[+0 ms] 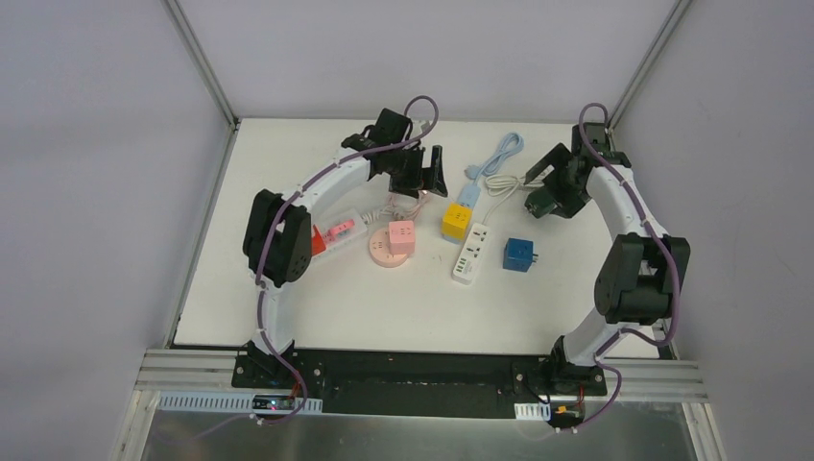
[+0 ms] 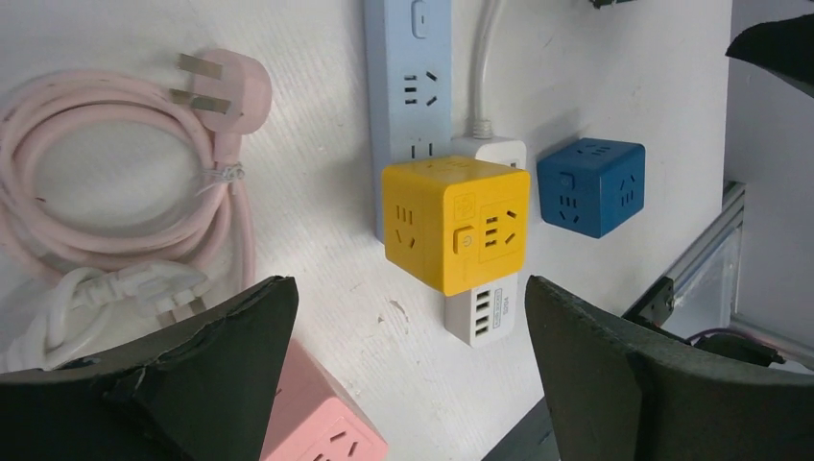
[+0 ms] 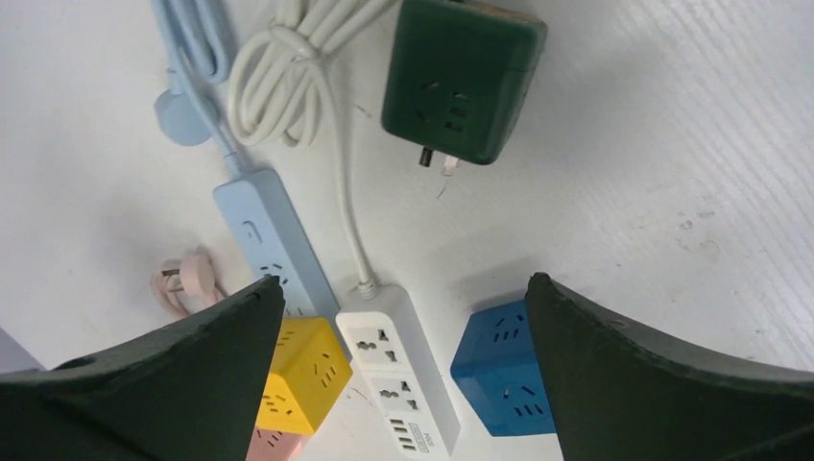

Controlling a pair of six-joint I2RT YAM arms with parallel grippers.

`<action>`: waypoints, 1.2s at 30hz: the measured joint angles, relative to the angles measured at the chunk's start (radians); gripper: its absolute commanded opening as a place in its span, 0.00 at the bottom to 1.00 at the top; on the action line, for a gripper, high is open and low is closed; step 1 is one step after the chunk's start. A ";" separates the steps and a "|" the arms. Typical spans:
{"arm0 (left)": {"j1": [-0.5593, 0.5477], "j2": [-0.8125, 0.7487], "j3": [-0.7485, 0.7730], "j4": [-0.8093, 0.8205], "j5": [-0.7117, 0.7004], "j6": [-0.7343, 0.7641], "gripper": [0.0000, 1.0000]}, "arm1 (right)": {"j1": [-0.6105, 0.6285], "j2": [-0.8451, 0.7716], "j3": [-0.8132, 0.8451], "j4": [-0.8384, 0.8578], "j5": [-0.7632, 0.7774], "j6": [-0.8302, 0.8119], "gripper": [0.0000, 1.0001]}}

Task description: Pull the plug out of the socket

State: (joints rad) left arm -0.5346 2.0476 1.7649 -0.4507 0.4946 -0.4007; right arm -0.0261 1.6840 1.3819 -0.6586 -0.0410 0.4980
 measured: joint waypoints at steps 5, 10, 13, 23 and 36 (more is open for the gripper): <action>0.008 -0.045 0.000 -0.002 -0.072 0.000 0.91 | 0.082 -0.024 0.011 0.008 -0.003 -0.016 0.99; 0.031 -0.095 -0.015 0.014 -0.144 -0.005 0.91 | 0.246 -0.021 0.016 0.021 -0.009 -0.016 0.99; 0.050 -0.127 -0.039 0.029 -0.189 -0.011 0.91 | 0.350 0.005 0.045 0.021 -0.009 -0.011 0.99; 0.103 -0.172 -0.134 0.062 -0.294 -0.052 0.92 | 0.523 0.175 0.183 -0.039 0.071 -0.009 0.96; 0.103 -0.191 -0.184 0.080 -0.374 -0.081 0.88 | 0.538 0.264 0.247 -0.124 0.135 -0.013 0.74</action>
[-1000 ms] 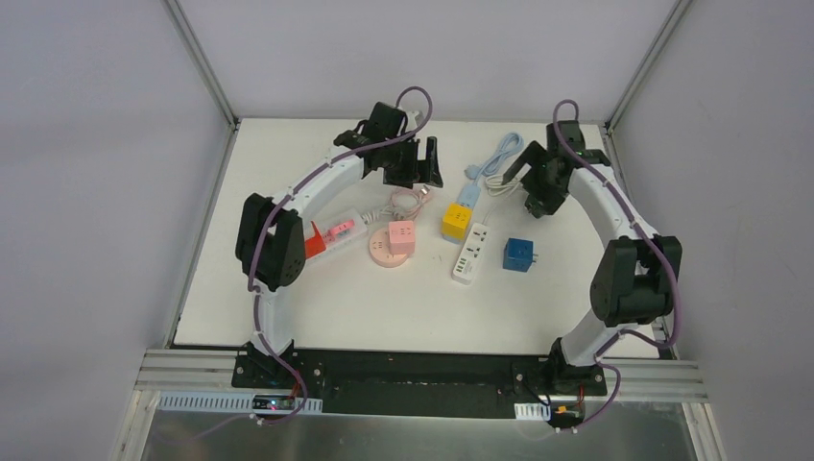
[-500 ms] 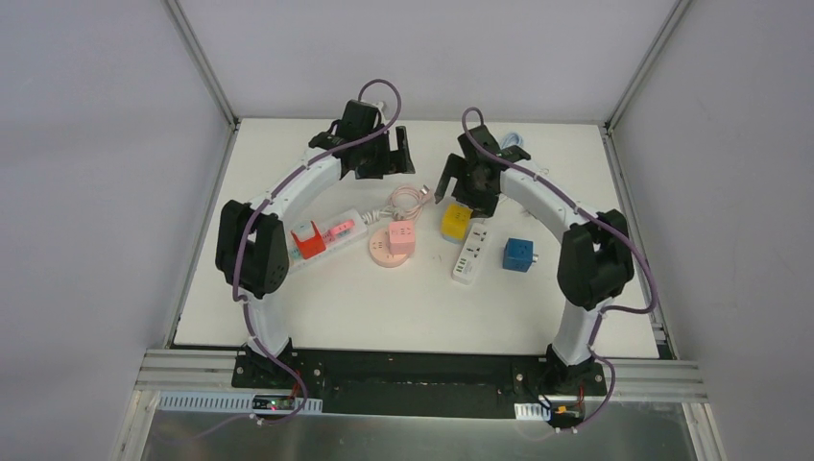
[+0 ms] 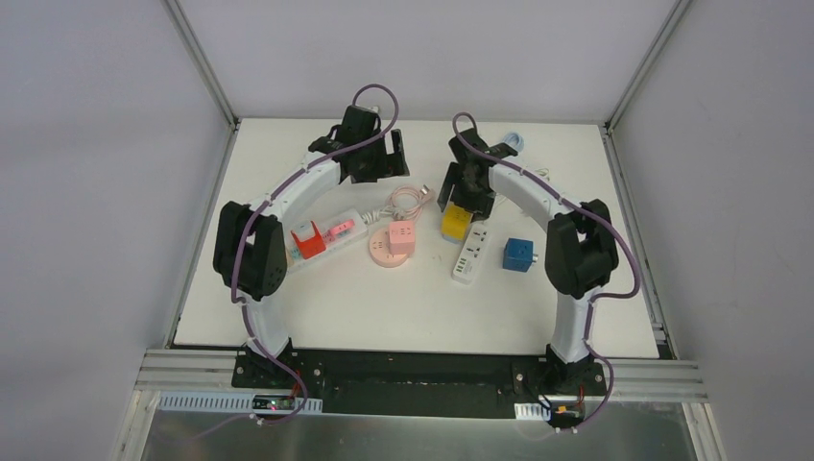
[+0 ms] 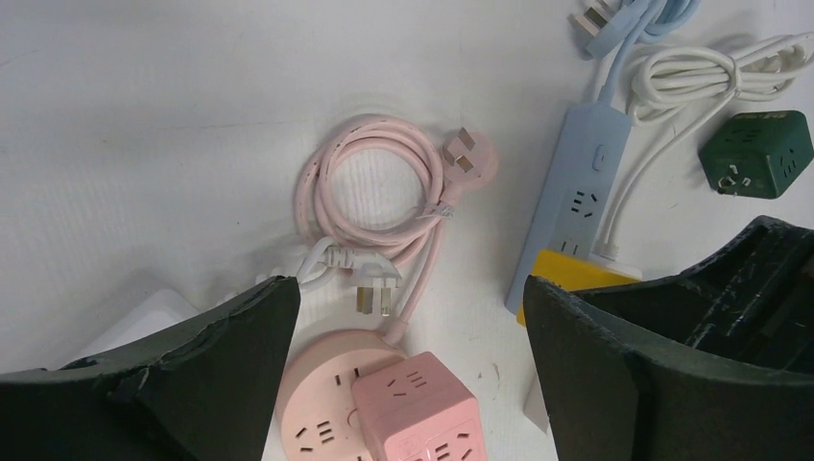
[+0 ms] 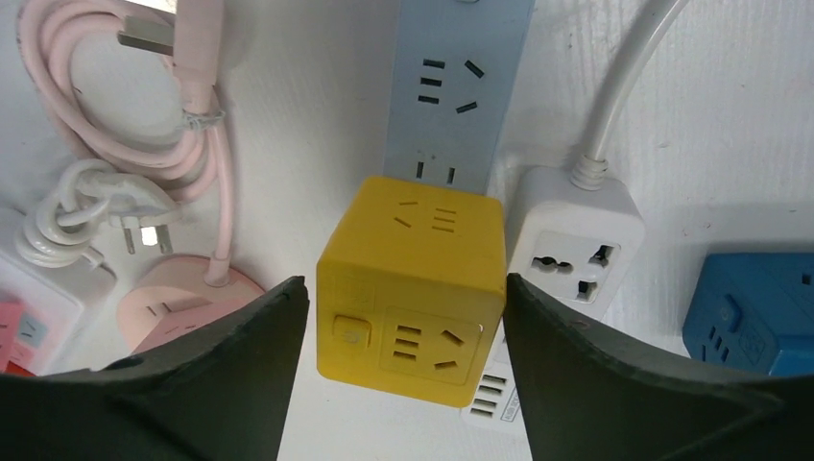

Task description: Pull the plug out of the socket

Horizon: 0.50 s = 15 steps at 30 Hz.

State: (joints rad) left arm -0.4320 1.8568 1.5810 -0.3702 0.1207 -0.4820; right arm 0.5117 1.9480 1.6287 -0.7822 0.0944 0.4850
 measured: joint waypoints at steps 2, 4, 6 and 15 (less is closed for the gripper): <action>0.001 0.000 0.000 0.000 0.001 -0.001 0.87 | 0.005 0.013 0.001 -0.006 0.000 -0.003 0.67; 0.001 0.000 0.000 -0.002 0.015 -0.002 0.86 | 0.013 0.024 0.006 -0.018 0.003 -0.012 0.58; 0.001 0.001 0.005 -0.004 0.046 -0.003 0.86 | 0.021 0.027 0.017 -0.028 0.012 -0.019 0.51; 0.000 0.090 0.089 0.035 0.267 -0.089 0.81 | 0.050 0.029 0.022 -0.021 -0.011 -0.118 0.40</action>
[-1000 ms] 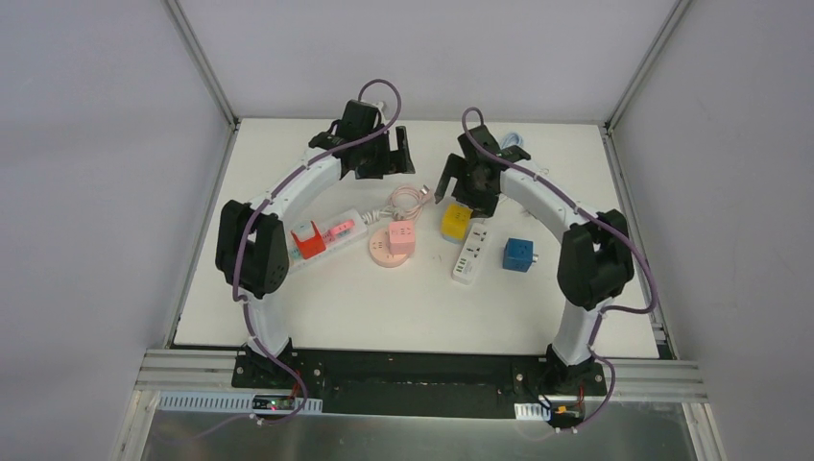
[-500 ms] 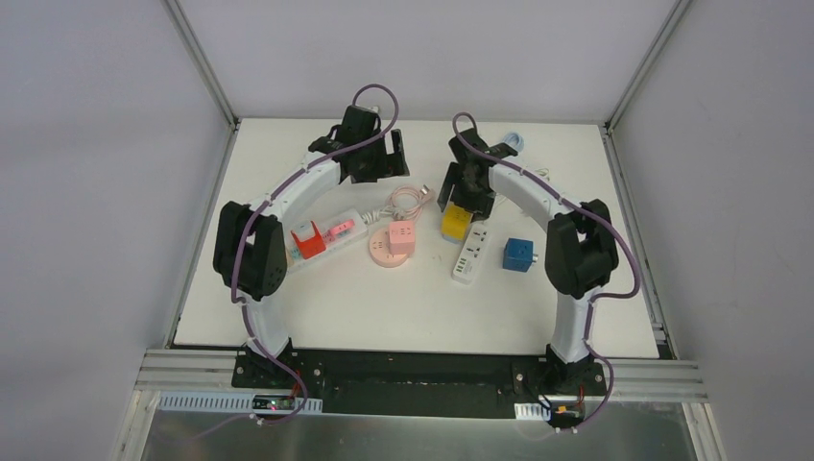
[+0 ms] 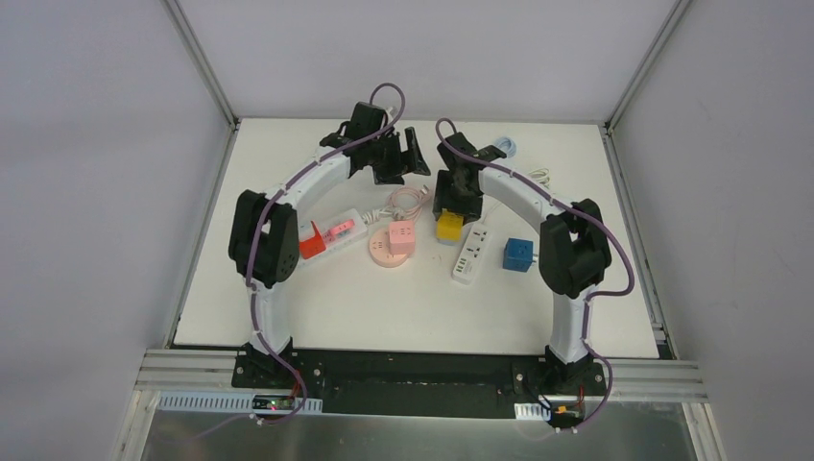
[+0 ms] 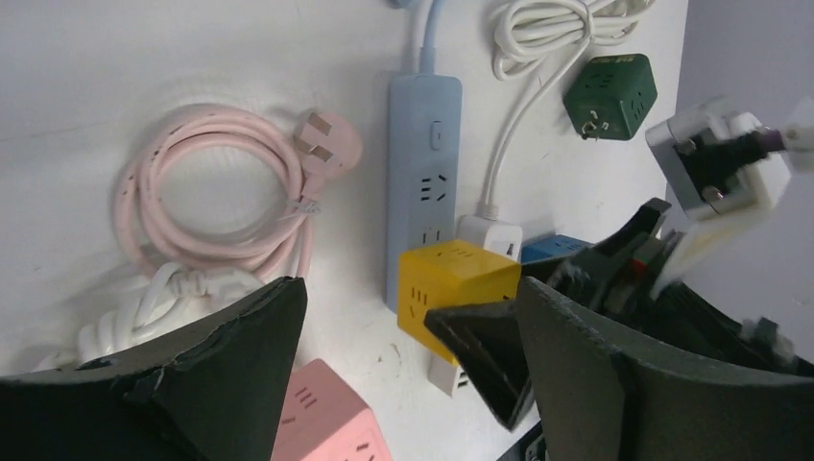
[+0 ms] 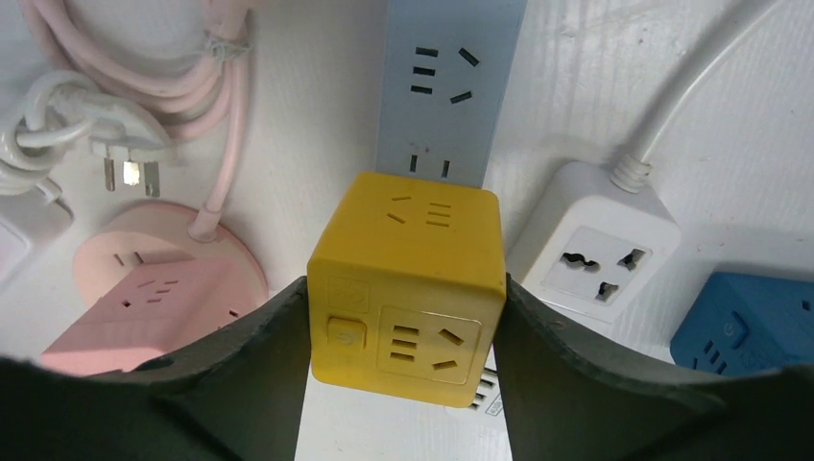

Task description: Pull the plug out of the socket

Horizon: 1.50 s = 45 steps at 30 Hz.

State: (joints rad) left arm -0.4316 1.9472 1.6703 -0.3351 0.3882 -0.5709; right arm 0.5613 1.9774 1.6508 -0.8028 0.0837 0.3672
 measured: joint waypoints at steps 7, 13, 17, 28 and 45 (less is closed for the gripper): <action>-0.021 0.143 0.014 0.069 0.129 -0.106 0.74 | 0.011 0.000 -0.002 0.013 -0.027 -0.064 0.61; -0.041 0.227 0.057 0.058 0.138 -0.167 0.67 | 0.003 0.000 -0.008 0.013 -0.023 -0.060 0.79; -0.041 0.256 0.103 0.046 0.128 -0.196 0.65 | 0.001 -0.002 -0.013 0.021 -0.018 -0.054 0.76; -0.081 0.315 0.151 0.050 0.136 -0.230 0.57 | -0.002 -0.029 -0.065 0.072 -0.045 -0.063 0.39; -0.124 0.373 0.207 -0.036 0.108 -0.250 0.41 | -0.001 -0.051 -0.101 0.116 -0.069 -0.092 0.00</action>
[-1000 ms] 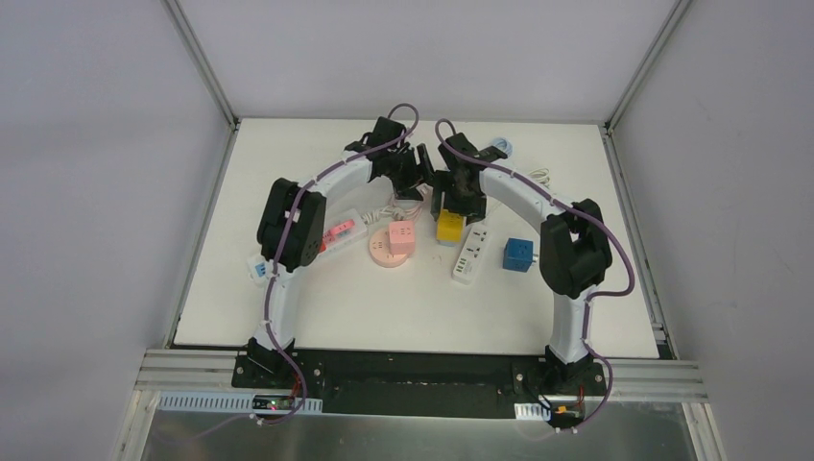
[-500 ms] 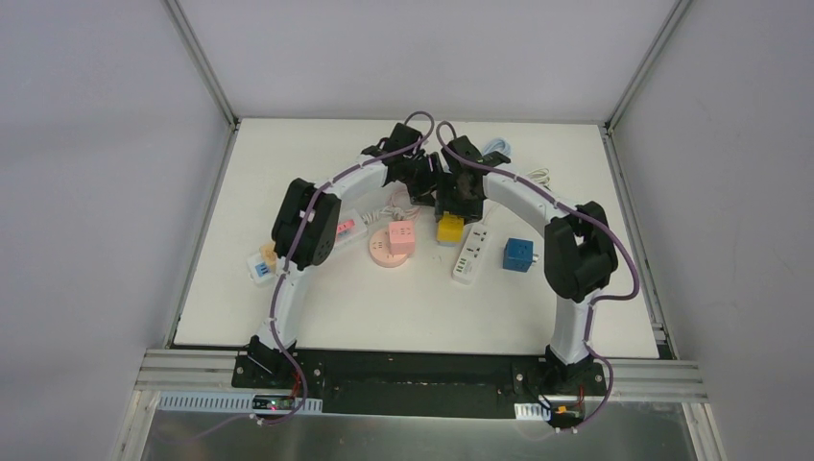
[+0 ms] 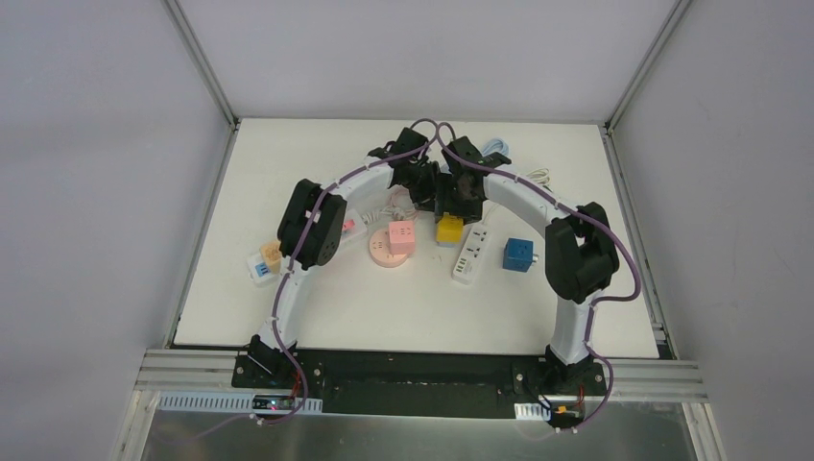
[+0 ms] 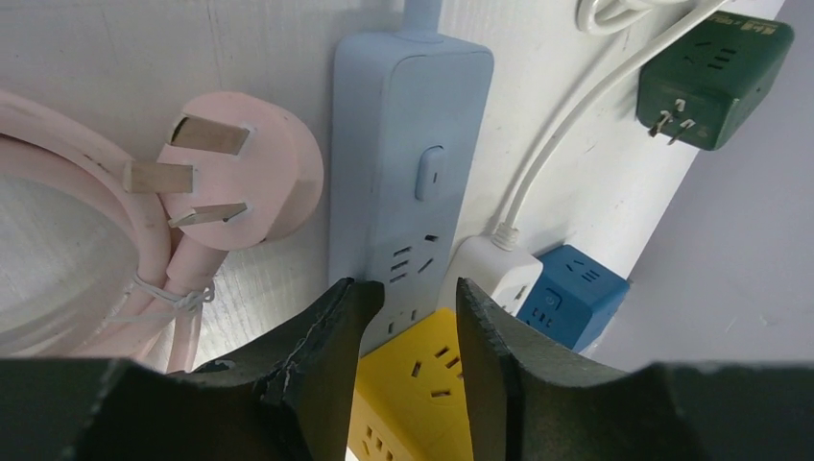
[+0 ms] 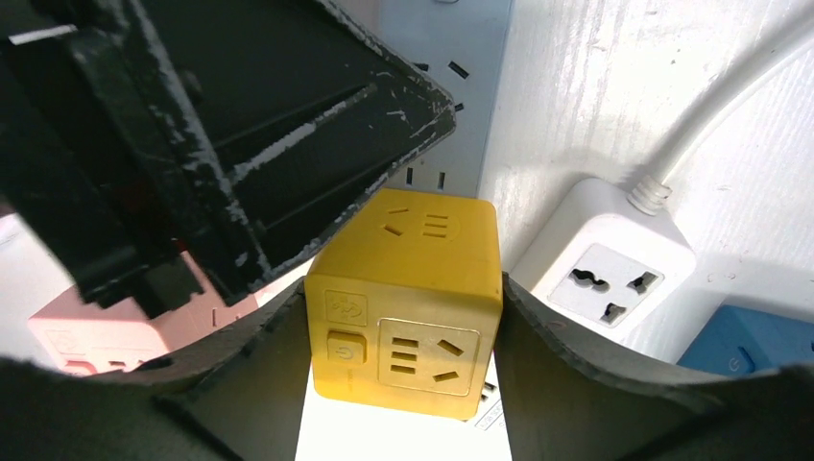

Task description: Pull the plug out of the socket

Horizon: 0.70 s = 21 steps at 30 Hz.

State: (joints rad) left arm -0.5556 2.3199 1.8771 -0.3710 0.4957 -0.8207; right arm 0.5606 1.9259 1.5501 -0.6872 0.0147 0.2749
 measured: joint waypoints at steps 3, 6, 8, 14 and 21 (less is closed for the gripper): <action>-0.003 0.006 0.000 -0.014 -0.007 0.019 0.39 | 0.000 0.000 0.006 -0.011 -0.014 0.005 0.00; -0.007 0.008 0.000 -0.035 -0.010 0.039 0.37 | 0.000 0.000 0.010 -0.027 -0.034 0.009 0.00; -0.007 0.011 -0.004 -0.040 -0.011 0.056 0.34 | -0.002 0.000 0.015 -0.032 -0.047 0.011 0.00; -0.006 0.014 -0.008 -0.047 -0.014 0.079 0.33 | -0.010 0.000 0.017 -0.037 -0.067 0.012 0.00; -0.006 0.014 -0.008 -0.048 -0.016 0.095 0.33 | -0.026 -0.001 0.016 -0.037 -0.105 0.013 0.00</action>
State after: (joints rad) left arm -0.5617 2.3341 1.8694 -0.4194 0.4801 -0.7254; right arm 0.5343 1.9251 1.5665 -0.7242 -0.0906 0.2874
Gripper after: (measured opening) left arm 0.337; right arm 0.634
